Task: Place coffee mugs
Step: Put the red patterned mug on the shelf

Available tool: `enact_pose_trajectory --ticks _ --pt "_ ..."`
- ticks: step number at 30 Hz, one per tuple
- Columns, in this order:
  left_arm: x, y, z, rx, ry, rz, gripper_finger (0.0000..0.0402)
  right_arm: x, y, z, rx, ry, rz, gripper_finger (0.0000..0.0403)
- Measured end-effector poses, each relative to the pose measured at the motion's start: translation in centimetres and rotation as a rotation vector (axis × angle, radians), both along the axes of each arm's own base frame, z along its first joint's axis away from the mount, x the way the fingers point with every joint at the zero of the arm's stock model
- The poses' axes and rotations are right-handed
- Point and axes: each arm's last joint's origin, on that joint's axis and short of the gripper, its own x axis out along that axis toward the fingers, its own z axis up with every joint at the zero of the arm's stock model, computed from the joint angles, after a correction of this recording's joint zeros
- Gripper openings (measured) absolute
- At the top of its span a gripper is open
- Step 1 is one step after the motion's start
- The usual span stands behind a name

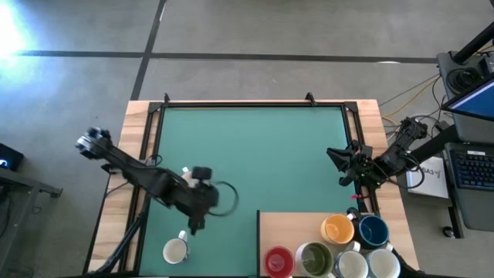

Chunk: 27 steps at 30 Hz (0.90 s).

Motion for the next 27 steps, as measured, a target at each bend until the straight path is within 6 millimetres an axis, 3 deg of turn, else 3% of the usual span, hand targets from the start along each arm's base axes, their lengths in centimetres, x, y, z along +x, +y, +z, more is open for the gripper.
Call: enact_pose_trajectory --ticks 5,11,17,27 --pt "-3.5 2.3 -1.5 -0.226 -0.005 0.334 0.0085 0.0 0.0 0.0 0.0 0.0 0.0 0.005" --pt "-5.8 4.4 -2.6 -0.232 0.061 0.564 0.01 0.0 0.0 0.0 0.0 0.0 0.0 0.005" --pt "-5.7 5.6 -5.1 -0.216 0.122 0.641 0.0147 0.0 0.0 0.0 0.0 0.0 0.0 0.005" --pt "-3.6 7.3 -6.8 -0.249 0.218 0.669 0.0186 0.0 0.0 0.0 0.0 0.0 0.0 0.005"
